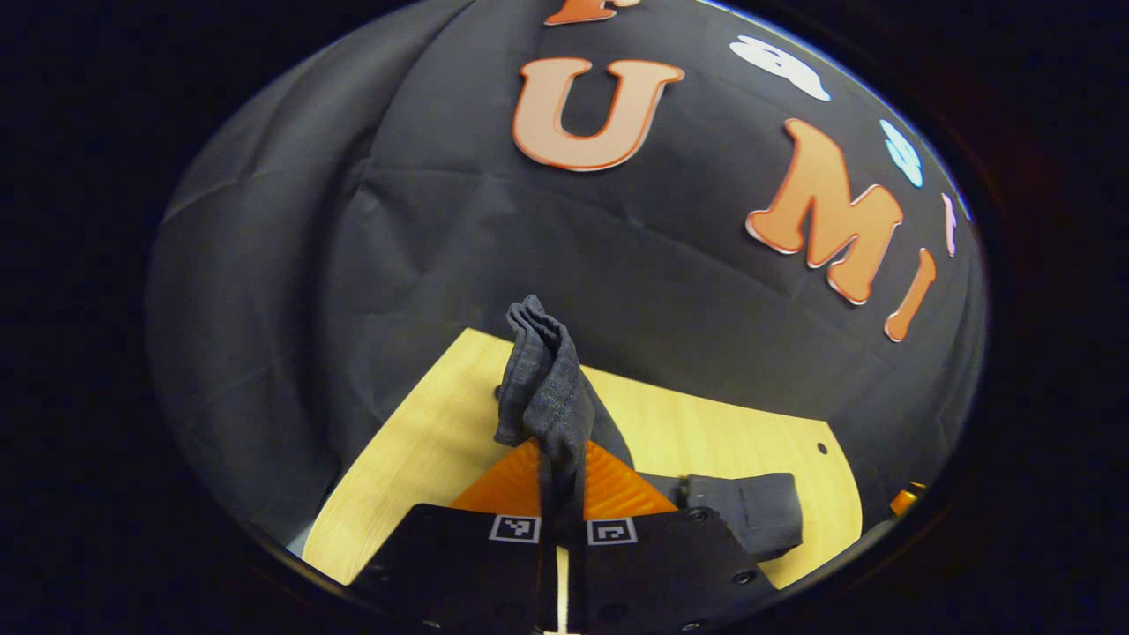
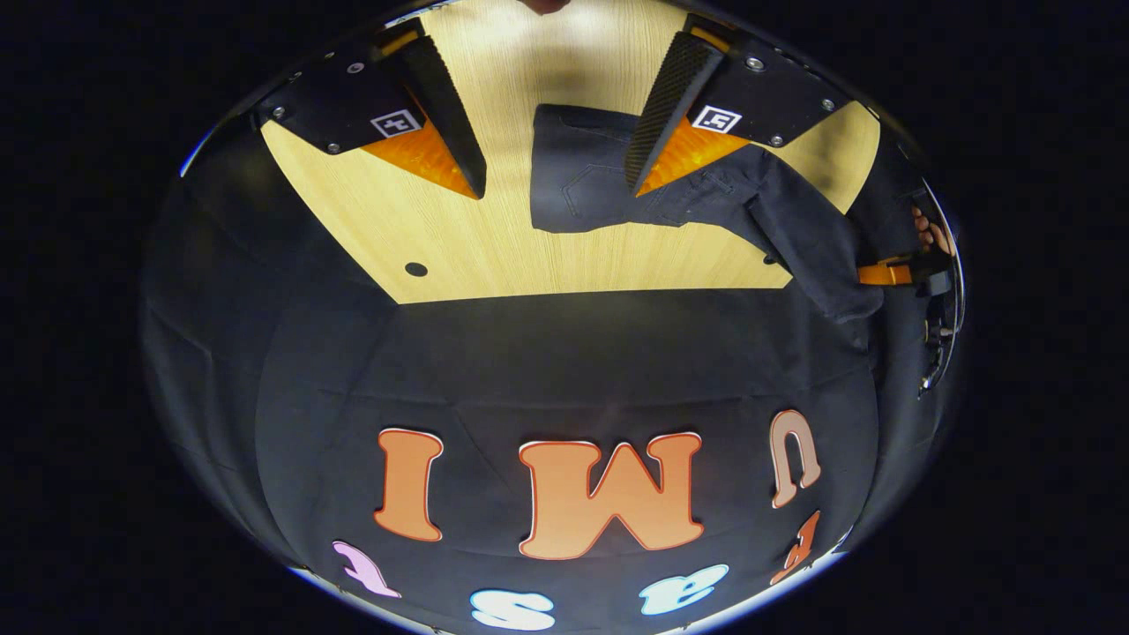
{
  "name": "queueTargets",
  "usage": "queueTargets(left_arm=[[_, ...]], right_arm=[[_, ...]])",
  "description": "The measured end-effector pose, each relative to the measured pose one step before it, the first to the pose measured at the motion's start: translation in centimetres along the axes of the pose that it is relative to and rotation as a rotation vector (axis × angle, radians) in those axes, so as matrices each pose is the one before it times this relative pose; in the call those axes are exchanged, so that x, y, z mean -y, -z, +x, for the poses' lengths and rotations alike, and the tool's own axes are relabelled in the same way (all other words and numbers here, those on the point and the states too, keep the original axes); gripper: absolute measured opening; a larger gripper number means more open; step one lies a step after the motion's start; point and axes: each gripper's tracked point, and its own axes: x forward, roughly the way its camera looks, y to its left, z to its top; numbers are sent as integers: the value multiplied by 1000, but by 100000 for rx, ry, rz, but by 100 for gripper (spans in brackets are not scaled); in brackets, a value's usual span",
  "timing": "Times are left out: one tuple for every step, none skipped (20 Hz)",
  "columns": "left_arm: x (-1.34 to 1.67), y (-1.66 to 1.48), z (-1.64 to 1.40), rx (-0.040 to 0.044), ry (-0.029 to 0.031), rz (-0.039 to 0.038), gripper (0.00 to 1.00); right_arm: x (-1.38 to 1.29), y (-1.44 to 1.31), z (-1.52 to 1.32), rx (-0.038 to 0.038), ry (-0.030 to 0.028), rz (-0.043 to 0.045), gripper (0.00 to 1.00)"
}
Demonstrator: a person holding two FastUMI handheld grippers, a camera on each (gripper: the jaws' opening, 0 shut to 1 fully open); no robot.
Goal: Grasp the waist and the cuffs of the jeans and fold them to make the two legs overlap; first hold the waist and fold one-third of the jeans toward the cuffs, then hold the cuffs and fold the remaining one-third in the same direction to finish folding.
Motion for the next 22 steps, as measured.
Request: queueTargets(left_arm=[[1780, -520, -106, 463, 2004, 1780, 5], [1691, -499, -389, 689, 2187, 1628, 5], [1817, -432, -118, 603, 2454, 2013, 5], [1562, -237, -44, 76, 1598, 2132, 5], [1664, -244, 30, 148, 1839, 2182, 5], [1524, -310, 163, -248, 1286, 2033, 5], [1685, -388, 132, 23, 1680, 1680, 5], [1562, -205, 238, -728, 1283, 1503, 5], [1625, -125, 447, -603, 1244, 1727, 7], [1527, -99, 295, -822, 913, 1602, 7], [1525, -84, 389, -712, 1187, 1559, 5], [1319, -31, 580, -1029, 958, 1175, 7], [1355, 156, 366, -643, 1333, 1226, 3], [1429, 169, 622, -1130, 1368, 1271, 5], [1631, 134, 676, -1028, 1665, 948, 3], [1497, 175, 537, -1339, 1750, 1334, 5], [1299, 383, 395, -1054, 1427, 1362, 4], [1229, 272, 540, -1417, 1357, 1023, 5], [1381, 376, 643, -1500, 1475, 646, 5], [1130, 501, 426, -2067, 979, 595, 5], [851, 584, 618, -1487, 986, 662, 5], [842, 505, 607, -2140, 383, 772, 5]], right_arm=[[116, -142, 402, 301, -314, -154, 96], [133, -41, 64, 312, -775, -8, 95], [144, -25, 295, 83, -555, 23, 96], [274, -133, 314, 49, -412, -8, 96], [303, -158, 551, -223, -616, 56, 96], [383, 15, 299, -69, -215, 36, 96], [308, -14, 241, 24, -528, 189, 96], [460, 8, 239, 52, 116, 140, 96], [532, -26, 148, 160, -95, -136, 96], [598, -74, 273, 120, 419, -105, 96], [534, -9, 219, 21, 101, 16, 96], [403, -101, 147, 150, -254, 230, 96], [549, -81, 198, -32, 238, 138, 97], [482, -79, 171, 98, -314, 187, 97], [581, 3, 248, -167, 319, 89, 97], [522, -10, 207, -116, -186, 196, 96], [410, -3, 302, -287, -4, 230, 97], [436, -26, 206, -210, -88, 197, 97], [297, -41, 271, -149, -447, 75, 97], [516, 34, 261, -248, 48, -131, 97], [261, -55, 296, -272, -808, -114, 97], [383, -32, 271, -299, 58, -268, 97]])
